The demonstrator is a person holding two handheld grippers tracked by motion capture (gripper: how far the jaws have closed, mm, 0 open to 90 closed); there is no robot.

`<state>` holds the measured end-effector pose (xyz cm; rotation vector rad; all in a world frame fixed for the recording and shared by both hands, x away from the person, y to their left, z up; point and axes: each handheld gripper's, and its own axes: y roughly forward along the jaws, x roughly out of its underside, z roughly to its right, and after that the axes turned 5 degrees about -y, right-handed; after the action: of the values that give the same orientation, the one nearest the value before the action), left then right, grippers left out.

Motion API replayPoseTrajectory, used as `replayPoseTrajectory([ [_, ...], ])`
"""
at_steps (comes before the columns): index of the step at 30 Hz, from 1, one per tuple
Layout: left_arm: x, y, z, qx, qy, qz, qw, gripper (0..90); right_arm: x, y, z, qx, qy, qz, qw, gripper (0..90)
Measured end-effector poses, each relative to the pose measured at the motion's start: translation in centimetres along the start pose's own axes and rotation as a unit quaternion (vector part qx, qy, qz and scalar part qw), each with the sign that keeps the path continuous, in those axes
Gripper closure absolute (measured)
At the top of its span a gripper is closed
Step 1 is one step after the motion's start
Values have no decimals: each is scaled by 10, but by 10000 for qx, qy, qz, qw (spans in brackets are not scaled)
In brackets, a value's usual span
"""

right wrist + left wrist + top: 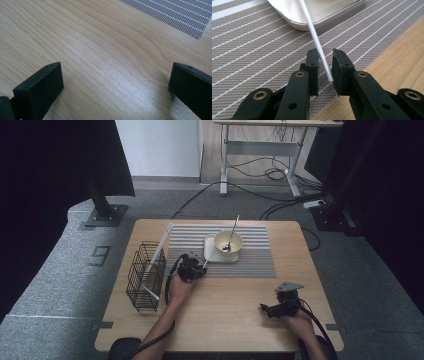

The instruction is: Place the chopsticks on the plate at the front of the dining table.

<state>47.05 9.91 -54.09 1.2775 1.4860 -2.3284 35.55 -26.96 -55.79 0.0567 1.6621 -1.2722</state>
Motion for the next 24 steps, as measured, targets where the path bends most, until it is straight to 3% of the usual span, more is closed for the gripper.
replayPoseTrajectory([
  [24,-4,16,25,315,118,28,9994,690,0,0,0,-1,-1,-1,10000,0],
])
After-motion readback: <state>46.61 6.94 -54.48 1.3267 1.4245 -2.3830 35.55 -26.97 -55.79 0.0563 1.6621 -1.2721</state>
